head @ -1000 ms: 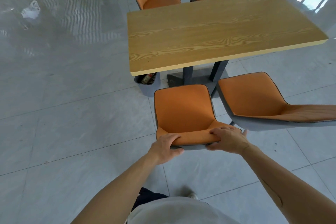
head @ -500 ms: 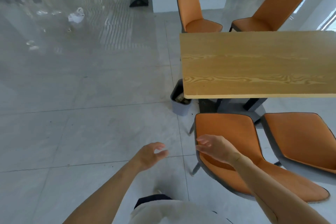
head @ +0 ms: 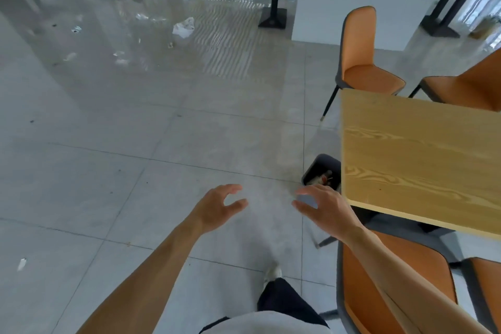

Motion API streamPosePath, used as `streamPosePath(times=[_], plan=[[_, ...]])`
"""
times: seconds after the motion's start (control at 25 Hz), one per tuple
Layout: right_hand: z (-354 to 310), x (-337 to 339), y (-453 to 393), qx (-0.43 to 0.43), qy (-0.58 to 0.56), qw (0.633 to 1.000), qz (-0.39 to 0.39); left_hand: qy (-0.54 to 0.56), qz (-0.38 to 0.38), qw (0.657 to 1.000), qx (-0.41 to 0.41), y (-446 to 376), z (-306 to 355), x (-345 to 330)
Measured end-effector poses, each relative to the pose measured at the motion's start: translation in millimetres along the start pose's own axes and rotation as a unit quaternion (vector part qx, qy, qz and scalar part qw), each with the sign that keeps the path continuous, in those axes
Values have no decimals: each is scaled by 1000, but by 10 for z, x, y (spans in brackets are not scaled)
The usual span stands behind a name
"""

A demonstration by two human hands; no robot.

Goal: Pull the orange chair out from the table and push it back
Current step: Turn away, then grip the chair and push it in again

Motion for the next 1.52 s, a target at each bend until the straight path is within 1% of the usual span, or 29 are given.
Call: streamPosePath(times=[0.24, 0.44, 0.68, 0.88, 1.04, 1.28, 1.44, 1.52], plan=[[-102, 150, -1156, 34, -11, 999, 33, -23, 38, 999, -31, -845, 158, 626], [55, 430, -2179, 15, -64, 998, 22, -27, 42, 998, -34, -1767, 424, 1018], [214, 631, -3035, 1, -74, 997, 2, -30, 36, 998, -40, -2699, 568, 1282], [403, 658, -3785, -28, -64, 998, 2, -42, 8, 998, -54, -3536, 490, 1504], [510, 688, -4555, -52, -47, 998, 5, -30, -13, 997, -74, -4441, 431, 1799], [608, 970, -5739, -125, -40, 991, 26, -34, -65, 991, -111, -5867, 560, 2421], [708, 1075, -6331, -169, -47, 984, 31, -112, -124, 977, -132, -6728, 715, 2680], [814, 1089, -6571, -187, -51, 981, 28, -127, -138, 971, -150, -7128, 803, 2699]])
Point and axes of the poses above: each hand's wrist, its own y-axis away from the middle knuckle, its own x-axis out of the back of the hand, z = x × y, the point moved 5 cm from there along -y, towards the middle knuckle, and after that the axes turned 10 degrees about y, right-handed, at the moved point
